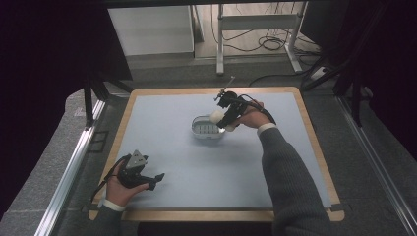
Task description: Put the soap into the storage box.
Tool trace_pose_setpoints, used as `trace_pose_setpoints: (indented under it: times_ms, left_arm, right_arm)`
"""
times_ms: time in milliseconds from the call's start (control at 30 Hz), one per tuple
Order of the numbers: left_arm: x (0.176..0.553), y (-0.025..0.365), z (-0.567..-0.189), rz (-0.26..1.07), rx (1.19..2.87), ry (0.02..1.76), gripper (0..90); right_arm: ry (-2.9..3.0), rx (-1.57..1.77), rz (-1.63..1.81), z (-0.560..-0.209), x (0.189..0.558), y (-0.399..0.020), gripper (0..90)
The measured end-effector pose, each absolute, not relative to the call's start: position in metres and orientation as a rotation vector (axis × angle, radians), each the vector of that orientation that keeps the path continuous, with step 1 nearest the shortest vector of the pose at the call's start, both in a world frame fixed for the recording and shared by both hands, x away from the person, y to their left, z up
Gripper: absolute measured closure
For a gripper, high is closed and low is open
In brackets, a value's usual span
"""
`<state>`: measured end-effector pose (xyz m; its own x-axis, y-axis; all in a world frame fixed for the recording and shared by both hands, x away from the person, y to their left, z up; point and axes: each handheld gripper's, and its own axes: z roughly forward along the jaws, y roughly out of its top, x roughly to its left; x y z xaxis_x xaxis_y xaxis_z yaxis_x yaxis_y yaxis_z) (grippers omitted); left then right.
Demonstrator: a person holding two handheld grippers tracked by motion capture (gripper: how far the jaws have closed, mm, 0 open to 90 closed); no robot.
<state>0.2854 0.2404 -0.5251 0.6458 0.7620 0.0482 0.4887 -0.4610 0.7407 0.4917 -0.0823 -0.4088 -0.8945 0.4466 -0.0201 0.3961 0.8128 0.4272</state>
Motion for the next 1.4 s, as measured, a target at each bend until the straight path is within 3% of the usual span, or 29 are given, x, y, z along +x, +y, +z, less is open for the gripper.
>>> trace_pose_setpoints:
  times_ms: [1400]
  left_arm:
    - [0.285, 0.243, -0.524, 0.487, 2.139, 0.968, 7.8]
  right_arm:
    - [2.962, 0.412, 0.498, -0.440, 0.518, -0.034, 49.7]
